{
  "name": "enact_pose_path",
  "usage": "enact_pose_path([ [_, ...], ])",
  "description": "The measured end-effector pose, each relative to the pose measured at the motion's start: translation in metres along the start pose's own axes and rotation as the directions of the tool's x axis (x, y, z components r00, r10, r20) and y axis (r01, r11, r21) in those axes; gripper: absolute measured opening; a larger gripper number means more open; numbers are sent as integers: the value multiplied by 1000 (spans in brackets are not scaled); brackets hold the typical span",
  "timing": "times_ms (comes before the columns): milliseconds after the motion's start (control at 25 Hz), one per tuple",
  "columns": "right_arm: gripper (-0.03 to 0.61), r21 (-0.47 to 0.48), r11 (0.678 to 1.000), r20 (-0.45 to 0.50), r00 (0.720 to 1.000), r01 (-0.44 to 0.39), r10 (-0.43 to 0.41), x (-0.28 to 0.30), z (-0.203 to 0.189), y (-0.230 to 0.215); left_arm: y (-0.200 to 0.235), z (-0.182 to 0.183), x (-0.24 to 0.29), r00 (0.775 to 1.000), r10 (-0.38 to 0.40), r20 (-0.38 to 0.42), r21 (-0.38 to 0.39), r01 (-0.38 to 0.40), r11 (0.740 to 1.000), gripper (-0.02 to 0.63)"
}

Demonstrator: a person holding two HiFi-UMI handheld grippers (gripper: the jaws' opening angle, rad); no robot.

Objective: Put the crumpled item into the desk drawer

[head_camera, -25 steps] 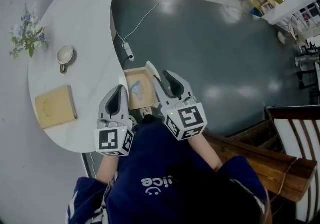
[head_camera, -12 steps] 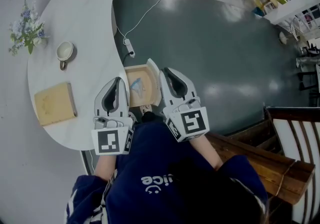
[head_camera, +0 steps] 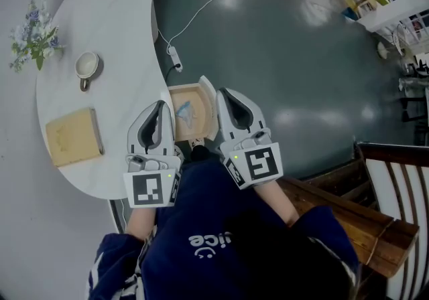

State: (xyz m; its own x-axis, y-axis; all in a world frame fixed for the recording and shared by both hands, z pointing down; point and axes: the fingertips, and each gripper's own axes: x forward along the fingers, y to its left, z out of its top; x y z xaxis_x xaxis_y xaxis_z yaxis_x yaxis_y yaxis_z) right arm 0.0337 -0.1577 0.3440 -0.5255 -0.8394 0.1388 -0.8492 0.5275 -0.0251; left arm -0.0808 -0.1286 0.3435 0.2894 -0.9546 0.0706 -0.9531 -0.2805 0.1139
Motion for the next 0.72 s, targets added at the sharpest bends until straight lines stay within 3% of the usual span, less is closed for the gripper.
enact_pose_path([
  [720,6,-16,1000,-26,999,-23,23,5,-9,3,-2,-10,4,999,-4,-48,36,6,999,5],
])
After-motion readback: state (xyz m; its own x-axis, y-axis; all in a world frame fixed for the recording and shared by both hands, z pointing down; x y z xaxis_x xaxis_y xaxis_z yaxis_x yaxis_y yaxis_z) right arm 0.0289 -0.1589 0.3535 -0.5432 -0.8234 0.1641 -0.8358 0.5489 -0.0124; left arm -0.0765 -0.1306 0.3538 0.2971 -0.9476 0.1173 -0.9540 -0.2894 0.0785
